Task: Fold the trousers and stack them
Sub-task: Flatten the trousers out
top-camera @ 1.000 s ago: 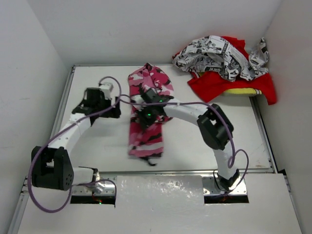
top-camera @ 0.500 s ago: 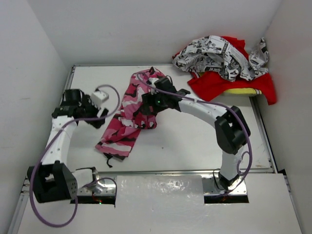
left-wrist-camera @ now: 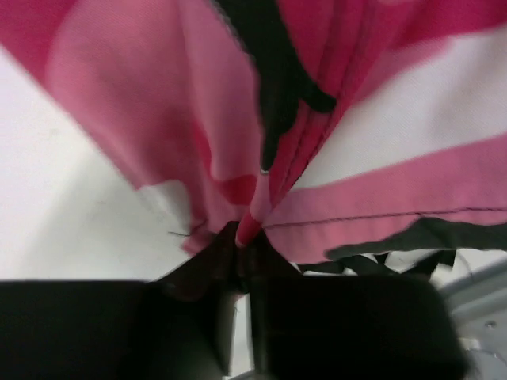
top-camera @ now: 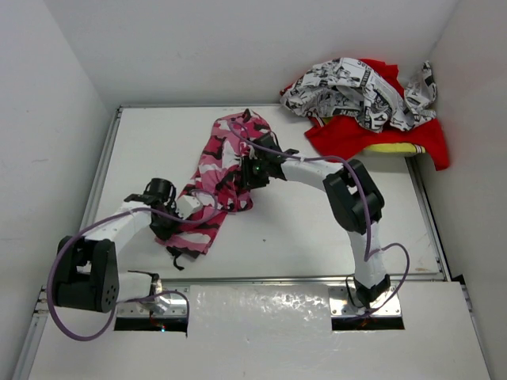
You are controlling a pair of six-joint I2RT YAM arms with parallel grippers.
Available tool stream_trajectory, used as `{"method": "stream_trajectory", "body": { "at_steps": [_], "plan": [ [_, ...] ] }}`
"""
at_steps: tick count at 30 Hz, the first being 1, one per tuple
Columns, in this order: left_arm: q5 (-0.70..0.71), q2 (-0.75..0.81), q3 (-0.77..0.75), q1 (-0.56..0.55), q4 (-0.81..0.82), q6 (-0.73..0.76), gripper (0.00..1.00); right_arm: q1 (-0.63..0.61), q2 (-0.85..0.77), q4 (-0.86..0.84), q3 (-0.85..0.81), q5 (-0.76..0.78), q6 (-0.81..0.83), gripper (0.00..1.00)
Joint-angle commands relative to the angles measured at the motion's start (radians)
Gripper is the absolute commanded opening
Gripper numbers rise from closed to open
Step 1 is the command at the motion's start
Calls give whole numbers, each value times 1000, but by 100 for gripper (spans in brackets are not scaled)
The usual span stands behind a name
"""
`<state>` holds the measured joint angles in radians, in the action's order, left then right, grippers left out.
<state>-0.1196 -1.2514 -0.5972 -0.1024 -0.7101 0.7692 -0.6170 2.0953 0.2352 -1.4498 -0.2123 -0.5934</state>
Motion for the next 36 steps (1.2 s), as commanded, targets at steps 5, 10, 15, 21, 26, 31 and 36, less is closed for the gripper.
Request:
{"method": "stream_trajectory", "body": {
  "at_steps": [5, 10, 15, 21, 26, 31, 36],
  "plan": [
    [124, 36, -245, 191, 58, -44, 0, 153, -174, -131, 138, -9, -118, 0],
    [193, 50, -446, 328, 84, 22, 0, 394, -447, 11, 273, 27, 2, 0],
    [310, 30, -541, 392, 175, 27, 0, 572, -557, 284, 237, -1, 251, 0],
    [325, -22, -665, 455, 207, 13, 0, 730, -551, 530, 120, 140, 398, 1],
    [342, -45, -740, 466, 204, 33, 0, 747, -472, 650, -67, 263, 461, 3],
    [365, -75, -791, 500, 196, 36, 0, 752, -362, 739, -247, 350, 468, 3],
    [126, -40, -748, 510, 59, 7, 0, 750, -299, 760, -307, 304, 451, 85]
  ]
}}
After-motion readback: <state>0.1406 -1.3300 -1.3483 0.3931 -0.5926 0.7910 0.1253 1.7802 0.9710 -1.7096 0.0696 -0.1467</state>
